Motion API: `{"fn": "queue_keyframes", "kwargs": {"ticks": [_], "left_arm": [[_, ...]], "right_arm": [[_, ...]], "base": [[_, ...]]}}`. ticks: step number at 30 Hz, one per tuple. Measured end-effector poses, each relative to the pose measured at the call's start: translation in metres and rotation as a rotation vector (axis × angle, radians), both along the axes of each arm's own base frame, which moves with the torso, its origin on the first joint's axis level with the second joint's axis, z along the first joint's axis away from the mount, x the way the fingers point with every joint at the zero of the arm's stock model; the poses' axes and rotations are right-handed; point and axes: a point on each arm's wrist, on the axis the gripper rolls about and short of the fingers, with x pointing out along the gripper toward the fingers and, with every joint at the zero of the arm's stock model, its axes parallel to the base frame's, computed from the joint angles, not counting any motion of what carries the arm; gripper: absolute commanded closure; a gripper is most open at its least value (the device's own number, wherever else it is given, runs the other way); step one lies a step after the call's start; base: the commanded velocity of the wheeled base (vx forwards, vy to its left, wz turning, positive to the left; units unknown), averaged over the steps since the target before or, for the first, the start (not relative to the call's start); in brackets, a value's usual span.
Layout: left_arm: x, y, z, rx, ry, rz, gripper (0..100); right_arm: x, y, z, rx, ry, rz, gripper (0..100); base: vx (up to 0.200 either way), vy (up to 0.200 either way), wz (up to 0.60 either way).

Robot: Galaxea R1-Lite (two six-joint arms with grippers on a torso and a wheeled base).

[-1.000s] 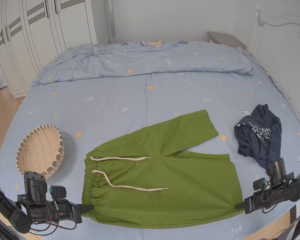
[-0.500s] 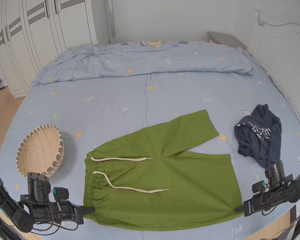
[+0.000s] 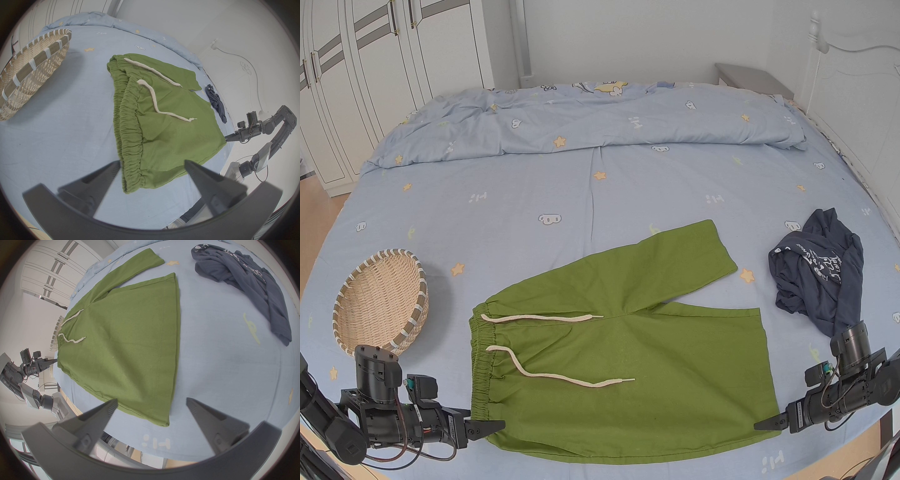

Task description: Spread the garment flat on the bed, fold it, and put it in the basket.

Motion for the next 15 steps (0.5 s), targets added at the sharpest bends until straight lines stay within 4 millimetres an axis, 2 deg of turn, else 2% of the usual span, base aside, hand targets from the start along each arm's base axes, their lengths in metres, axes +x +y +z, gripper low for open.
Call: {"fn": "queue_keyframes", "kwargs": {"ticks": [7,15], "left_arm": [[0.001,0.006,0.008,-0.017,-0.056,0.041,0],[0.012,0.026,0.039,-0.087,-0.201,0.198,0]], "right_arm": [[0.001,-0.001,0.003,0.004,-0.018,-0.009,0],[-0.002,-0.002,0.026,0.024,-0.12,-0.013,0]], "base": [[0.0,0.0,0.0],[0.0,0.0,0.0]]}}
